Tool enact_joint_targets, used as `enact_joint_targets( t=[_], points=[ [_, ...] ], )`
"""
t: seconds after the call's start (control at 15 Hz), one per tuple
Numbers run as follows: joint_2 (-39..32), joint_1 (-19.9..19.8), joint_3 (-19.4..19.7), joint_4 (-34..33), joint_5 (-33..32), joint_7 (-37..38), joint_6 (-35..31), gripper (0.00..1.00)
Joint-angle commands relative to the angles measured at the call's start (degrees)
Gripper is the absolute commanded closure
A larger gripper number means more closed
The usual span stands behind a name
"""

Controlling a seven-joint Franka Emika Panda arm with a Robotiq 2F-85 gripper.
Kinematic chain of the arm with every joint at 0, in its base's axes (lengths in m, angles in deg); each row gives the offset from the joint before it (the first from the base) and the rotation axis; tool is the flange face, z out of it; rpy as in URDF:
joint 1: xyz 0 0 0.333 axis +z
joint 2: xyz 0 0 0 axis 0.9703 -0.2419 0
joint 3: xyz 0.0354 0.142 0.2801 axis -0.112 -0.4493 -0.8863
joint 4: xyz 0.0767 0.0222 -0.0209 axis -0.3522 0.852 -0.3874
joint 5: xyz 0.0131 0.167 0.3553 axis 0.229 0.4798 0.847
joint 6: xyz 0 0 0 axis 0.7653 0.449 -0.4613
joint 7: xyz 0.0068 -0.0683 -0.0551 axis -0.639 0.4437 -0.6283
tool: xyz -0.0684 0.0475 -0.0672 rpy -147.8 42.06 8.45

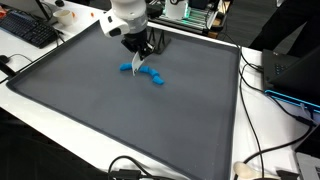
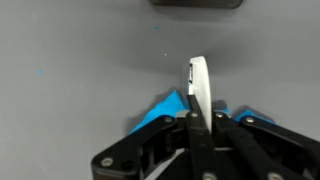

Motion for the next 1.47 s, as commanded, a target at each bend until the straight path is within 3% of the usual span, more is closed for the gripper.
enact_joint_targets(
  t=[0.0, 0.47, 1.4],
  points=[
    [2.7, -0.4, -0.3, 1.5, 0.6, -0.1, 1.5, 0.99],
    [4.5, -0.4, -0.3, 0.3, -2.0, -3.9, 1.5, 0.99],
    [0.6, -0.8, -0.5, -4.1, -8.4, -17.7, 1.2, 0.99]
  ],
)
